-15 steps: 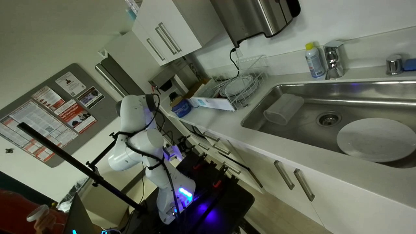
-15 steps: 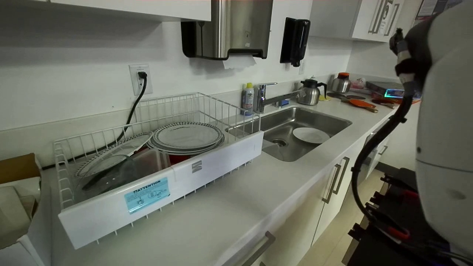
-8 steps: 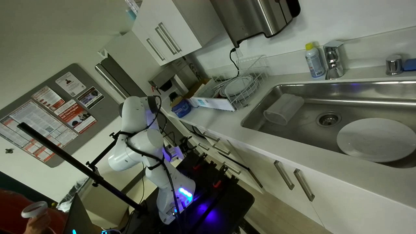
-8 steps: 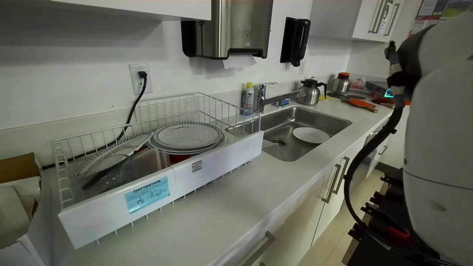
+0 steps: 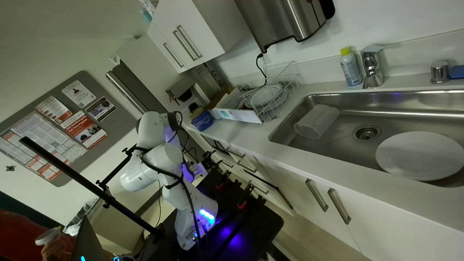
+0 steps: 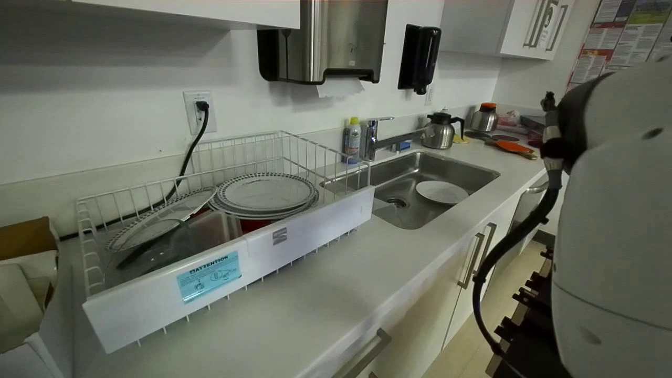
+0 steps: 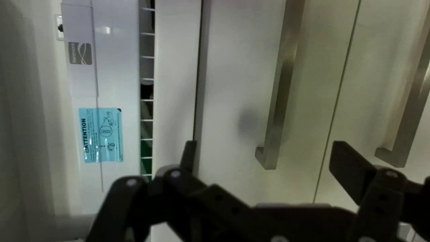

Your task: Open the top left kitchen drawer, remove the object, put it in the plate holder and close the drawer

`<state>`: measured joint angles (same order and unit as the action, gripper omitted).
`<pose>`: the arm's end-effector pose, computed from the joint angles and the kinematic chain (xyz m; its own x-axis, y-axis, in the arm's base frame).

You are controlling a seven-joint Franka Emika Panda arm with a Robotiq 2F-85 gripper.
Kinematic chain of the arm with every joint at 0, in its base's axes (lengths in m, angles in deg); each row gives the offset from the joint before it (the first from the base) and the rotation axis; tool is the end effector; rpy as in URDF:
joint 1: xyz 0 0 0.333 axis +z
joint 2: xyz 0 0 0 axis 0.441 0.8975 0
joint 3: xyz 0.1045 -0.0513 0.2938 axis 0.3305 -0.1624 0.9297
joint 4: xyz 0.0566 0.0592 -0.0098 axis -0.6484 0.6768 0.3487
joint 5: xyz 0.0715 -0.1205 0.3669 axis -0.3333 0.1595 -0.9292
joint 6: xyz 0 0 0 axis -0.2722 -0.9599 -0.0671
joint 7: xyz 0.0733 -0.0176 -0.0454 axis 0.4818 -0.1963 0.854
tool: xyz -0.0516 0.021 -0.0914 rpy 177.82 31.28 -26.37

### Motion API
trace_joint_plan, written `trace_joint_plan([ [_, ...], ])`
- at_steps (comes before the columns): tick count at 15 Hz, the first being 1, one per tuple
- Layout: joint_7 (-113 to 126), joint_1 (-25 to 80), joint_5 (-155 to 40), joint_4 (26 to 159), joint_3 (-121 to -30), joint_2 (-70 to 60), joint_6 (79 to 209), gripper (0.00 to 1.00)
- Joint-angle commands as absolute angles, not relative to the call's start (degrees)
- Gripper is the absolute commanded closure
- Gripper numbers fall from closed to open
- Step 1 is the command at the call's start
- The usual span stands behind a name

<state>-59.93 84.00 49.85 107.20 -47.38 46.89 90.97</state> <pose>0.1522 0.4700 -0.0707 0.0480 0.9931 -0.1074 0.1821 0.0970 0.9785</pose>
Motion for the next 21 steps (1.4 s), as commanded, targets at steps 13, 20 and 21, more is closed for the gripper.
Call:
trace_joint_plan([
  [13, -55.48, 90.39, 49.41, 82.05, -54.97, 64.63, 83.16, 0.00],
  [20, -55.75, 93.81, 45.29, 81.90, -60.64, 62.90, 84.99, 0.00],
  [21, -55.61, 94.27, 45.23, 81.66, -61.02, 62.90, 85.11, 0.00],
])
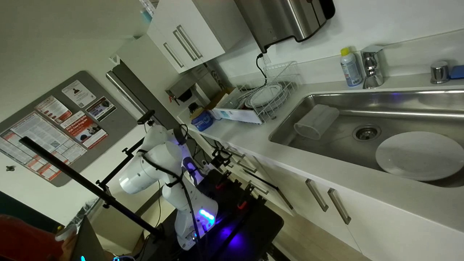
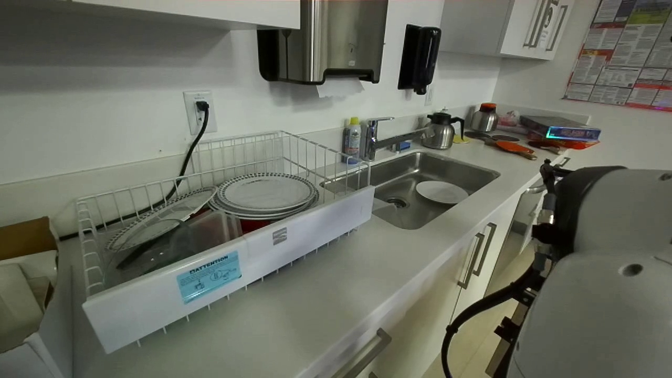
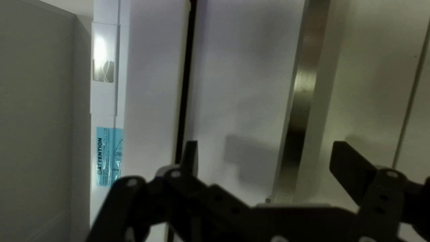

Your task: Open the top left kitchen drawer, remove the object, put it in the plate holder and close the drawer

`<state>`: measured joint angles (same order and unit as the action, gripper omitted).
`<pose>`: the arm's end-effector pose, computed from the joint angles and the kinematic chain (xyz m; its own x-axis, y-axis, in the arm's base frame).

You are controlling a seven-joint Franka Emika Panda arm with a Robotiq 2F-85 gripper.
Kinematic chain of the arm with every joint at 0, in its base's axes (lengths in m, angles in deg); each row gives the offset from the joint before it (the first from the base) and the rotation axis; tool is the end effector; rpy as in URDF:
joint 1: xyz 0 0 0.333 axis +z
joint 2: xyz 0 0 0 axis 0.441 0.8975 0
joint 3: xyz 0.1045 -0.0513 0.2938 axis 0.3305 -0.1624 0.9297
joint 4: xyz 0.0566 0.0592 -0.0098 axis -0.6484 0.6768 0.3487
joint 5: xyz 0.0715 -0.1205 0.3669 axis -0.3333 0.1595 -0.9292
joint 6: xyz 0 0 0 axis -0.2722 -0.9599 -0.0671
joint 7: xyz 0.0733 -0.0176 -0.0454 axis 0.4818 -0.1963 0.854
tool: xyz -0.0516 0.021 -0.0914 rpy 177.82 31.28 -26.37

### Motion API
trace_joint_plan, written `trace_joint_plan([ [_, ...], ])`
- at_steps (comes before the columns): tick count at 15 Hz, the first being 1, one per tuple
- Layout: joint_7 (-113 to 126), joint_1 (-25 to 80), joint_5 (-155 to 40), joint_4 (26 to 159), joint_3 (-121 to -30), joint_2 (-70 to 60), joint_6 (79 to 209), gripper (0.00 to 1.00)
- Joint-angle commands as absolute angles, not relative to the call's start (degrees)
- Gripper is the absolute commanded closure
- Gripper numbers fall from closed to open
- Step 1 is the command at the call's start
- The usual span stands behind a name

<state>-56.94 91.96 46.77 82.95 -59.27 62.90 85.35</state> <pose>0.2302 0.4826 -0.1396 0.1864 0.9754 -0.1177 -0.0833 0.1350 0.9873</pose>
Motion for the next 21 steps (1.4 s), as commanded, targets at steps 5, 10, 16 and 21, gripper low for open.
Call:
trace_joint_plan([
  [5, -55.25, 94.49, 46.73, 81.79, -60.15, 62.89, 83.98, 0.49],
  [10, -55.57, 94.50, 46.53, 81.73, -59.69, 63.50, 85.00, 0.85],
  [16, -56.05, 94.77, 46.42, 81.76, -59.68, 63.88, 85.53, 0.96],
  [21, -57.38, 96.25, 45.31, 82.68, -58.63, 63.88, 83.85, 0.96],
])
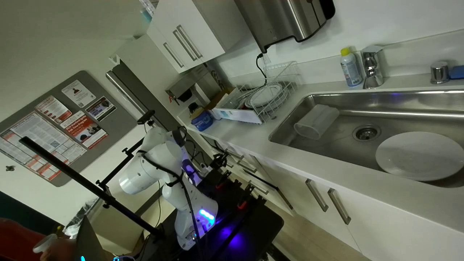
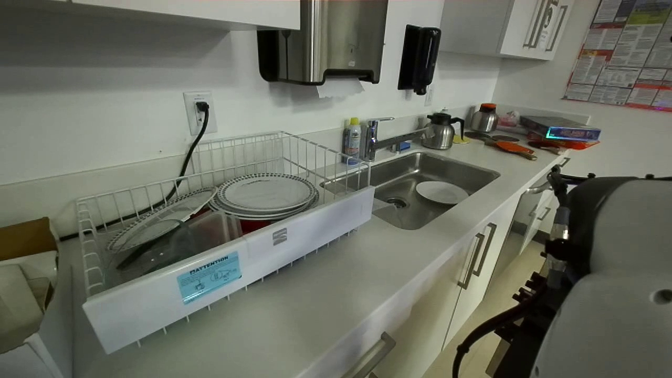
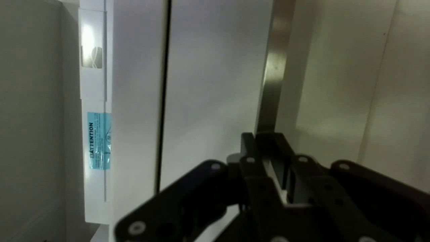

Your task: Open the top left kitchen drawer, remove the object, put it in the plate holder and close the drawer

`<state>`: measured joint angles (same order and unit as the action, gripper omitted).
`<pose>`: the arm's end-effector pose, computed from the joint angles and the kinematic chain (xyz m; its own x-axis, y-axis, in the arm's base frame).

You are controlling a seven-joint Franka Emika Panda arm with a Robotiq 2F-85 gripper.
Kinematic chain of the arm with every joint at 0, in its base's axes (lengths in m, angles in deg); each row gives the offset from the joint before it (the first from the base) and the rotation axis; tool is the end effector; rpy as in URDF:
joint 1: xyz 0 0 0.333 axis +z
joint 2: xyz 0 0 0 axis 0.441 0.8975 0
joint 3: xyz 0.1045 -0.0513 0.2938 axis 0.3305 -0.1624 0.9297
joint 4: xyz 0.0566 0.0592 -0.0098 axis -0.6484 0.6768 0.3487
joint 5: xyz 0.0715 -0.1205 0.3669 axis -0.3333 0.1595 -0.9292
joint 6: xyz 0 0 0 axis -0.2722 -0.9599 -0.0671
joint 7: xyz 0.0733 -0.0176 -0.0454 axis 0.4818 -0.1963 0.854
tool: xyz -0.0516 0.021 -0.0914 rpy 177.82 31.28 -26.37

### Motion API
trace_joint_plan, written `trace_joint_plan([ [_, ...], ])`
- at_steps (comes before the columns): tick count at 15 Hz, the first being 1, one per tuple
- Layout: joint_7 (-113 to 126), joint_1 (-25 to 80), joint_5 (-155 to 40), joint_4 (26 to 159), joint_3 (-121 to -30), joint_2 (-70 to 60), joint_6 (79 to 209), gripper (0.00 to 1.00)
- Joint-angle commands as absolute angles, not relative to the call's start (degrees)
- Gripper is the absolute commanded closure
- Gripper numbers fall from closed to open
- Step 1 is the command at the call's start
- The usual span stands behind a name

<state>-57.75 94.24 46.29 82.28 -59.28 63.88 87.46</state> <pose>0.2072 0.4884 -0.1507 0.1428 0.9834 -0.1116 -0.0511 0.1199 0.9915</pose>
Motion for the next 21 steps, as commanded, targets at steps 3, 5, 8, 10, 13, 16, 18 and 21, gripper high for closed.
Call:
trace_joint_plan([
  [3, -58.37, 98.94, 41.93, 83.08, -58.95, 63.86, 83.56, 0.96],
  [5, -59.37, 100.98, 39.32, 83.31, -58.82, 63.86, 83.00, 0.96],
  [8, -61.80, 104.36, 34.89, 83.83, -58.71, 63.85, 82.32, 0.96],
  [10, -62.78, 106.78, 32.00, 83.83, -58.96, 63.84, 82.09, 0.96],
  [13, -63.61, 110.04, 28.10, 83.78, -58.99, 63.76, 81.82, 0.96],
  [16, -63.95, 111.44, 26.71, 83.89, -57.98, 63.57, 81.07, 0.96],
  [18, -63.84, 112.59, 25.78, 83.74, -57.90, 63.54, 81.01, 0.96],
  [21, -63.06, 113.62, 25.19, 83.55, -57.65, 63.49, 81.26, 0.96],
])
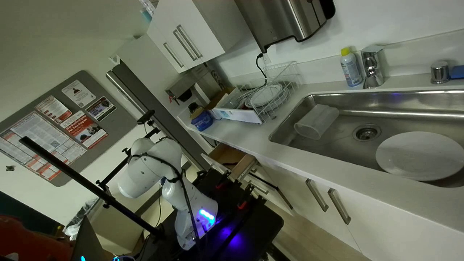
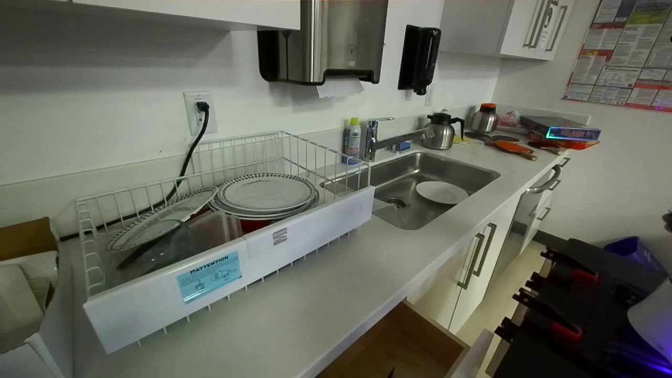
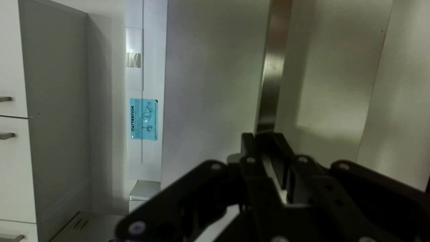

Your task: Open the top left kitchen drawer, remove the object, put it in the plate holder and close the drawer

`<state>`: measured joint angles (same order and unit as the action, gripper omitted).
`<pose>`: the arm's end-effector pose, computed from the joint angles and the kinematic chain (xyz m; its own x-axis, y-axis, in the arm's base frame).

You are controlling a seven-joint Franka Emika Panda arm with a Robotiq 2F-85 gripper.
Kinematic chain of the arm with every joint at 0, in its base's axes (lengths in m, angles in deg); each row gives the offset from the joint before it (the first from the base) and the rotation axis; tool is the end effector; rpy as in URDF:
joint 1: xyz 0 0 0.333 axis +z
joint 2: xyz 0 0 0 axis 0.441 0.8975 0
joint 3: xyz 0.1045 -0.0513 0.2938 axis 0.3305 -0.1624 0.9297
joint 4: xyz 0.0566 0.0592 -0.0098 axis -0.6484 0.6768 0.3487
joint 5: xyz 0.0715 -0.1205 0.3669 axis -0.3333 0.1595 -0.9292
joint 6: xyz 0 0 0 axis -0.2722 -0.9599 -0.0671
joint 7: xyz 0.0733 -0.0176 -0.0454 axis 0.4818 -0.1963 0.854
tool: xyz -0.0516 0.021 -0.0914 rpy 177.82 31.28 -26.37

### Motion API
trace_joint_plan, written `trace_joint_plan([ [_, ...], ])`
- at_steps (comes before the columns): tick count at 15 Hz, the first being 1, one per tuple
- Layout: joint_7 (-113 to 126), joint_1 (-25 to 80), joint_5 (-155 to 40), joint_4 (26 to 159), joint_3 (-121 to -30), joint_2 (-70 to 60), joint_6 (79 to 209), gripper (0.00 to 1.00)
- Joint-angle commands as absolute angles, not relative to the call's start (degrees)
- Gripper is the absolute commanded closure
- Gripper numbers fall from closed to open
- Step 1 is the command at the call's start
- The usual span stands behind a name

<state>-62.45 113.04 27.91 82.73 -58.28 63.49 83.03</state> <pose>0.0375 0.4890 -0.1496 0.1298 0.9874 -0.0907 -0.0423 0.0969 0.9944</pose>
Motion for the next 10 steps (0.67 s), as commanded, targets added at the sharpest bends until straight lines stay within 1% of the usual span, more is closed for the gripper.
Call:
trace_joint_plan([
  [1, -62.92, 113.92, 25.12, 83.48, -57.71, 63.48, 81.35, 0.96],
  [2, -62.59, 114.20, 25.14, 83.31, -57.79, 63.45, 81.47, 0.96],
  [4, -61.46, 114.77, 25.55, 82.90, -57.70, 63.43, 82.06, 0.57],
  [6, -60.26, 114.91, 25.92, 83.20, -56.88, 62.95, 82.51, 0.44],
  [10, -60.44, 113.99, 28.24, 89.06, -54.21, 57.33, 87.47, 0.13],
])
